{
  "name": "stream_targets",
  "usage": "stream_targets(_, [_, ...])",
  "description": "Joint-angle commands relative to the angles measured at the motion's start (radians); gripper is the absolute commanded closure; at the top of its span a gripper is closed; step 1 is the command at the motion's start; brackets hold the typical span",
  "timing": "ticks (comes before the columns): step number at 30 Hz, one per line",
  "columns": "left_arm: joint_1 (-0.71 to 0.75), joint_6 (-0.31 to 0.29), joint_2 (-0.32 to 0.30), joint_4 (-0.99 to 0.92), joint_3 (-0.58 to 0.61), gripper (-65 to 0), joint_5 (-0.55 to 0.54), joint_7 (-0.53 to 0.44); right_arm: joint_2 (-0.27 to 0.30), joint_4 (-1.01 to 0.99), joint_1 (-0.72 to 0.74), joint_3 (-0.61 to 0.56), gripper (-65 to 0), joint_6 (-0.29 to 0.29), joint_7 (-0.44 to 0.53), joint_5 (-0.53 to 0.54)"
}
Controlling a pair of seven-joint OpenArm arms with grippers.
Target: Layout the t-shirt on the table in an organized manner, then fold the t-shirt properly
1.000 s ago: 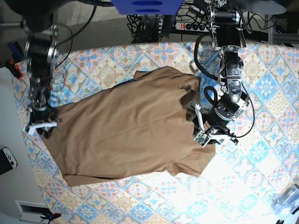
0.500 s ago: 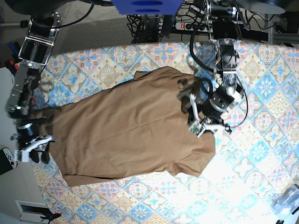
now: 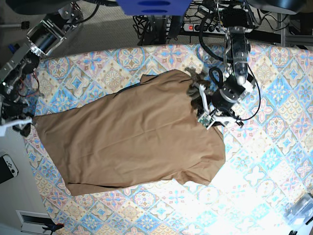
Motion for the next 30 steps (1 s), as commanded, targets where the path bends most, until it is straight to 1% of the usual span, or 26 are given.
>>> stream_targets(1, [-0.007,0.005,-0.002,0.03,0.004,-21.7,-0.009,-0.017,0.012,-0.008,0.013,0.008,-22.9,0.003,0.006,0.013])
stream_targets(5, [-0.003,0.005,0.0,0.039,0.004,-21.7,-0.009,-0.017,0.012,-0.097,0.014,0.053,-22.9,0.003,0.005,0.015])
stream_targets(12, [-0.001,0.005,0.0,0.039,-0.001,-21.7,-0.009,-0.017,0.012,-0.352,0.029,0.057,-22.9,0.009,0.017,0.015])
stream_targets(20, [-0.001,0.005,0.0,0.039,-0.001,-21.7,-0.009,-0.017,0.013,-0.553,0.099,0.057,-22.9,0.009,0.102,0.015])
stream_targets(23, [0.001,0.005,0.0,0.04,-0.001,-21.7,-0.009,-0.017,0.013,-0.623,0.125,0.057,-22.9,0.009,0.115,0.013])
stream_targets(27, [0.022,0.005,-0.002,0.042,-0.002,-21.8,-0.007,-0.017,0.016,-0.704,0.181,0.054,-22.9,0.009,0.154,0.009])
stream_targets(30, [0.025,0.005,-0.002,0.042,-0.002,-21.8,-0.007,-0.017,0.018,-0.752,0.195,0.051,-22.9,0.009,0.183,0.007])
